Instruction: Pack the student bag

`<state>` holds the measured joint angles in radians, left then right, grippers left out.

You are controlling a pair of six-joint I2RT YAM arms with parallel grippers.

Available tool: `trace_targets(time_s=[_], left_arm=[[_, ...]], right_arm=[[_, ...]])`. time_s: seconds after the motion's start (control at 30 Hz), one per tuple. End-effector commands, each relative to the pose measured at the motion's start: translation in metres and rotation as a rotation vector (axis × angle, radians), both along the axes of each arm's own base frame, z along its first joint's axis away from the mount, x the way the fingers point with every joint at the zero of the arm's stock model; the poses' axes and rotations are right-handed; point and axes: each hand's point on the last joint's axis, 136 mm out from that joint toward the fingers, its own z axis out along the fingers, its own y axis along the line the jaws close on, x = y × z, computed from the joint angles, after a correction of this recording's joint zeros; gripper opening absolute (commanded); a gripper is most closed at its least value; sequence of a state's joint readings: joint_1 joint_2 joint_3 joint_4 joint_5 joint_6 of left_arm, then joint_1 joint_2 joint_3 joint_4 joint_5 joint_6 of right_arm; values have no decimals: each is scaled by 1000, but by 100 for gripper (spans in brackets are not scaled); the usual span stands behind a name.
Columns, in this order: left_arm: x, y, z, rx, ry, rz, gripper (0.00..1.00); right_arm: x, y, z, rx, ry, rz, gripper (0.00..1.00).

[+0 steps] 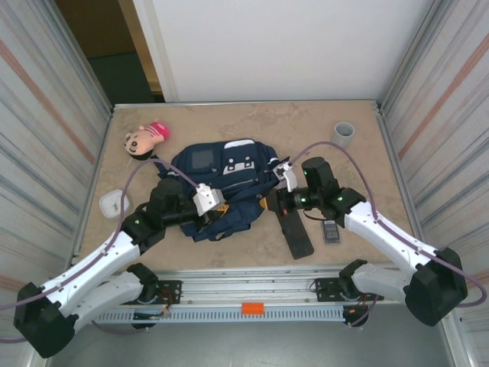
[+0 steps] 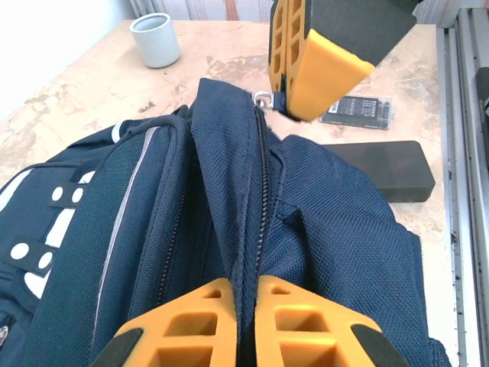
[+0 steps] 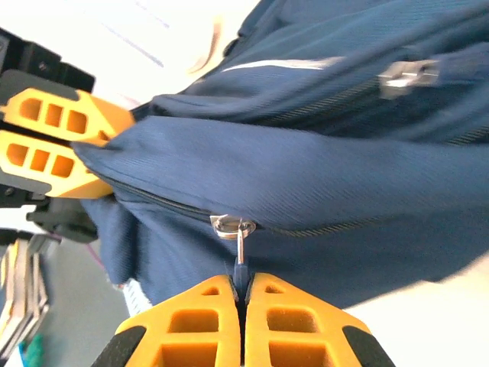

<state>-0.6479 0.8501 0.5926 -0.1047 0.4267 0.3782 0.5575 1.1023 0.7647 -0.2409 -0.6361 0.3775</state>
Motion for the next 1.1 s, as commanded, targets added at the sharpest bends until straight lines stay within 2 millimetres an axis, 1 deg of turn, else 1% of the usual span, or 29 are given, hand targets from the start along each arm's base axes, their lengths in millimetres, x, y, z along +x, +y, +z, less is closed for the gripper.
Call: trace_targets(time_s=[0.0,0.03,0.07,0.13,0.2,0.23,0.27,0.37,0.43,0.57,0.63,0.7,0.73,0.77,0.8,0.87,0.9,0.97,1.0,1.07], left_arm=[[6,8,32,-47,-115,25,5],[5,10,32,-43,-118,27,5],[5,12,32,-38,-119,32,6],[4,17,29,-28,-113,39,9],[3,20,26,-17,-97,37,14],[1,20,26,-13,-91,27,21],[-2,18,25,-9,-77,10,31],[-4,14,29,-15,-12,-4,52],[-4,8,30,-13,35,-26,61],[-3,-8,25,-1,104,-69,71],[-2,-19,18,30,112,-80,76],[-6,-30,10,54,128,-115,80],[-6,-34,7,64,135,-121,81],[-4,-36,2,75,142,-112,81],[3,-37,-4,91,142,-80,78],[15,-35,-11,104,143,-14,67],[20,-33,-16,115,139,13,58],[26,-30,-18,123,140,49,33],[25,-29,-17,116,142,47,21],[21,-28,-9,92,132,26,7]], right_arm=[[21,-33,-22,-109,37,-192,0],[26,-41,-30,-161,48,-246,0],[28,-44,-34,-180,58,-265,0],[28,-38,-34,-157,62,-253,0],[25,-27,-27,-114,42,-223,0],[22,-20,-22,-98,25,-197,0],[17,-11,-15,-83,3,-163,0],[4,7,3,-67,-53,-85,0],[0,16,12,-60,-85,-64,0],[-7,29,26,-44,-122,-29,0],[-11,35,32,-35,-142,-11,0],[-13,39,37,-28,-156,0,0],[-15,41,39,-25,-161,6,0],[-16,42,40,-23,-165,13,0],[-17,43,42,-20,-170,19,0],[-20,44,44,-18,-177,28,0],[-19,43,42,-23,-177,24,0],[-16,38,37,-44,-178,-2,0],[-11,32,29,-69,-168,-36,0],[2,16,11,-111,-120,-126,0]])
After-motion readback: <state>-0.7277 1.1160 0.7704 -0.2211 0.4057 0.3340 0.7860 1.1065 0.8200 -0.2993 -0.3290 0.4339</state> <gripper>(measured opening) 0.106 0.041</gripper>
